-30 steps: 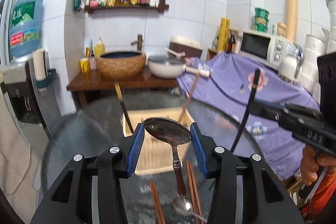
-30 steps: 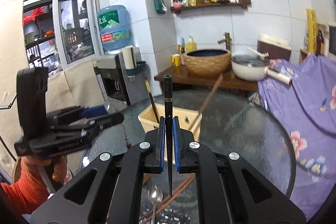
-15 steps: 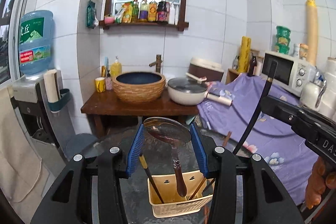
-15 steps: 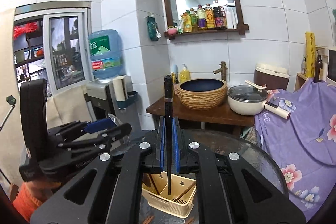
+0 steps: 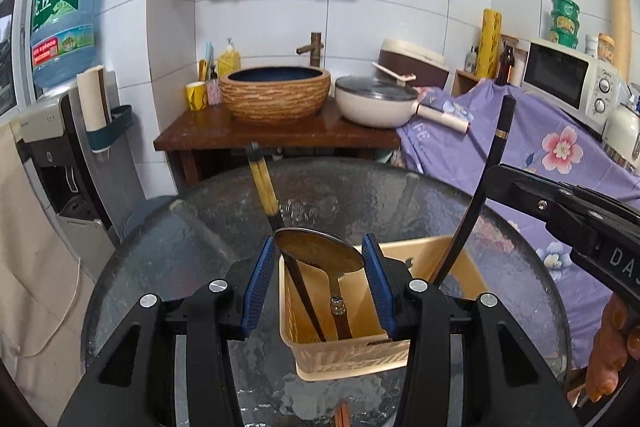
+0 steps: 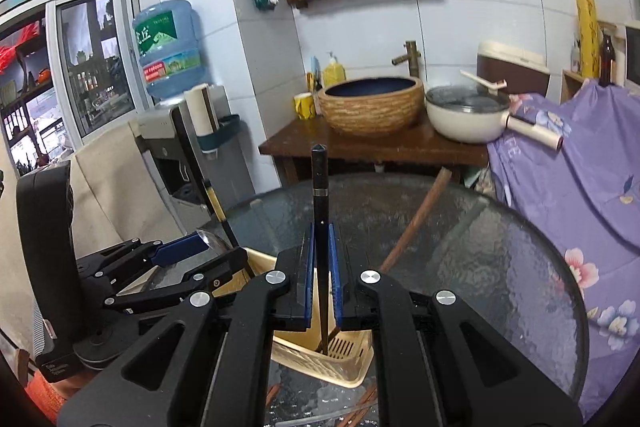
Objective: Organize utensils
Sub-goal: 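Lower the spoons into the holder with the left tool while the right tool drops the black chopstick in, then grasp a steel spoon with the right tool while the left tool moves over the wooden chopsticks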
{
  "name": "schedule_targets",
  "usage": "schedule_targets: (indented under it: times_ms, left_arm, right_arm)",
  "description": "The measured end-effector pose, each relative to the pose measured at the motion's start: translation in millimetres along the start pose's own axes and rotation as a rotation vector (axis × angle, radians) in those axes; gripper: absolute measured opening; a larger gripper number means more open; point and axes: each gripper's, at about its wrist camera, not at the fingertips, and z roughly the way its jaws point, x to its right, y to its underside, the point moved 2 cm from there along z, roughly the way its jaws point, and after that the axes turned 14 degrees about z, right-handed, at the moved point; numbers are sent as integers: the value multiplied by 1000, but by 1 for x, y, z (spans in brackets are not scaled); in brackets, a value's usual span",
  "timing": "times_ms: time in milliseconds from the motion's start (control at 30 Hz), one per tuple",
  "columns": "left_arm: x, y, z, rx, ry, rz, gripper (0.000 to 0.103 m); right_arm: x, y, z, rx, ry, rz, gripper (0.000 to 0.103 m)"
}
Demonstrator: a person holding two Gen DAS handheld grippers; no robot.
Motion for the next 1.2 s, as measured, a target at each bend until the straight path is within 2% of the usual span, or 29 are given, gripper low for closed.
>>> schedule_targets:
  times_ms: [167,333,367,400,433,500,600,700,767,1000,1100,1200]
  left_arm:
    - [8,12,14,-41,0,33,44]
    - [13,15,10,-17,-20,70,44]
    - [15,14,6,-10,-23,81,47]
    - [16,14,2,0,-27,90,55]
    - [17,15,-7,20,-38,96,59]
    - [19,17,-21,52,-50,92,72]
    - [21,31,-42,78,-48,78,78]
    - [23,52,-53,64,-32,65,79]
    - [25,70,-53,31,-13,48,79]
    - [30,125,-32,-105,8,23,78]
    - [32,139,-28,-141,46,3,69]
    - [45,145,-29,-157,80,30,67]
  right_arm:
    - [6,7,8,-20,18,9,8]
    - [8,8,7,-7,29,-3,8]
    - [8,8,5,1,37,-11,9]
    - [7,10,1,13,45,-24,13]
    - [7,11,-2,21,50,-33,26]
    - [9,17,-15,53,52,-34,46]
    - [14,28,-29,58,70,-30,46]
    - [25,50,-37,18,72,-29,46]
    - [39,68,-31,-40,97,-8,46]
    - [95,132,4,-288,137,186,46]
    - [100,148,10,-328,134,212,46]
    - [100,157,14,-341,137,208,46]
